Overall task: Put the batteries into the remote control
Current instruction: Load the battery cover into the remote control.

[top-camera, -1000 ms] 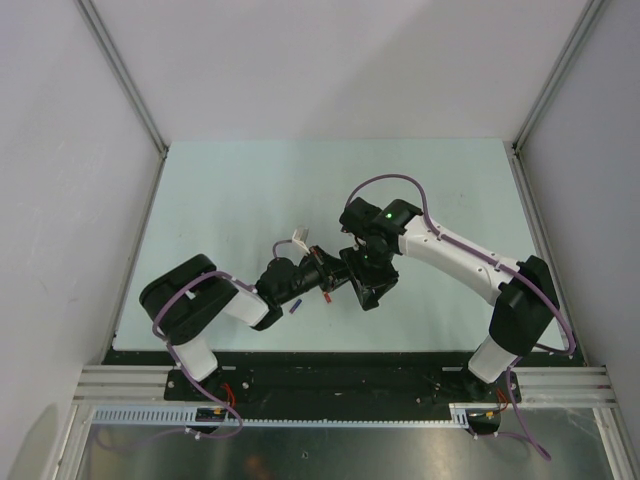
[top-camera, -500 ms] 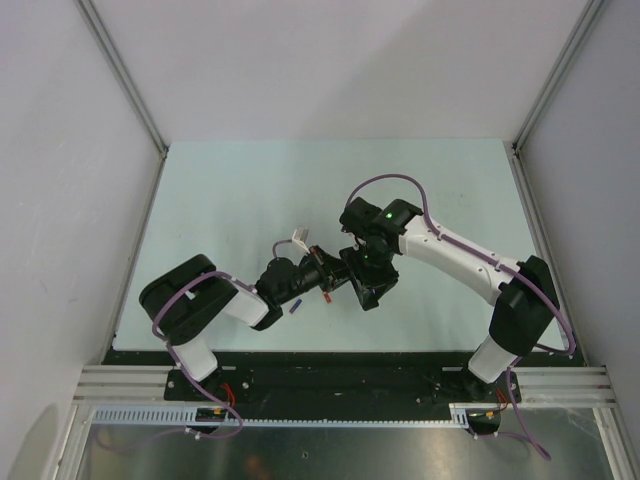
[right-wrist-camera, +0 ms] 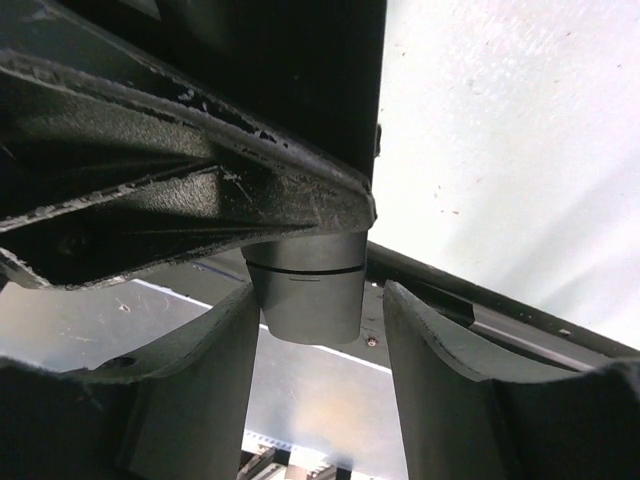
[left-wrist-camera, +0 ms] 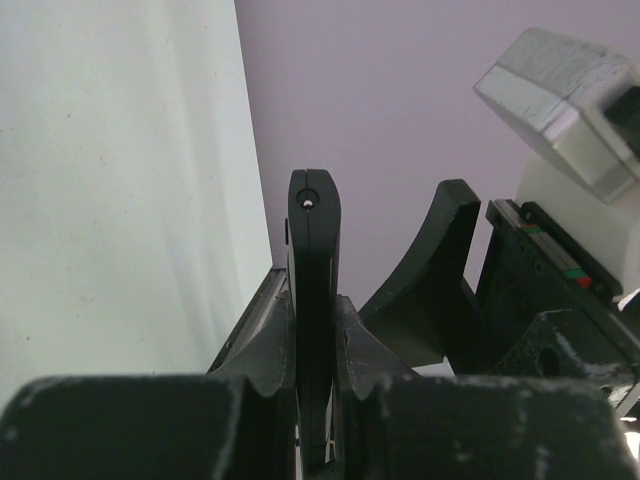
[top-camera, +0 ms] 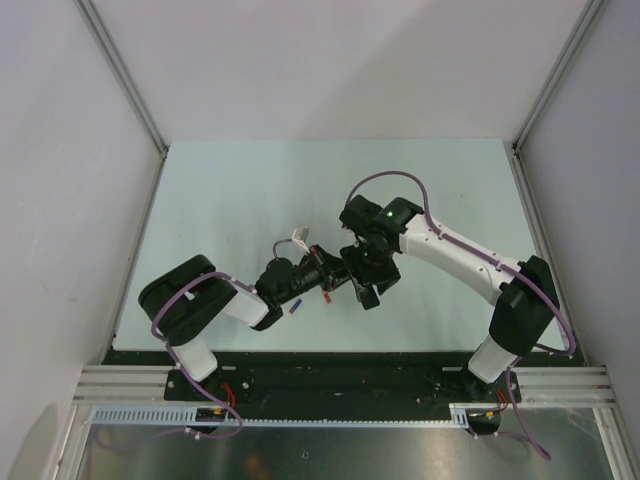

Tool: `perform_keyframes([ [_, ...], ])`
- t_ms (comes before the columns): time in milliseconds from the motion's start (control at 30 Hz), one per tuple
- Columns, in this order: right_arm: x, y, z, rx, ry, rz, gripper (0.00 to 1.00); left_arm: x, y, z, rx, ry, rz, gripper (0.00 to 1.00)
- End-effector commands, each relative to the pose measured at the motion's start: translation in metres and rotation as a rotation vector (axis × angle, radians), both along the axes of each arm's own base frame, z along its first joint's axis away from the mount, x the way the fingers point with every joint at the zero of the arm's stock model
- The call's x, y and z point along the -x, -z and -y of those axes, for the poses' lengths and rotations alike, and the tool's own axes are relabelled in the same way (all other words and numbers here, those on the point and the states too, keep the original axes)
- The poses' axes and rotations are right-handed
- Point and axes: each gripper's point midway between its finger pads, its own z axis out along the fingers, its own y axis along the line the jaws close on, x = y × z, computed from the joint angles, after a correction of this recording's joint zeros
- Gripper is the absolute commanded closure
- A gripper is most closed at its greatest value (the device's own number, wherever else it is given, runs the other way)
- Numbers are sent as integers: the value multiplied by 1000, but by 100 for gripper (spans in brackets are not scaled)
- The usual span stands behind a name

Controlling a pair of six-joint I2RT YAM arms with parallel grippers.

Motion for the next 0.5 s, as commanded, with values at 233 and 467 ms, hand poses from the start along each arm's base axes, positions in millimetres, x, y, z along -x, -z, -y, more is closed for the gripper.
perform_keyframes([
  [233,-23,-53,-4,-107,56,135,11,17,-100,-11,317,18,267,100],
  [467,-35,-87,11,-285,168,229,7,11,-100,-10,322,3,259,100],
])
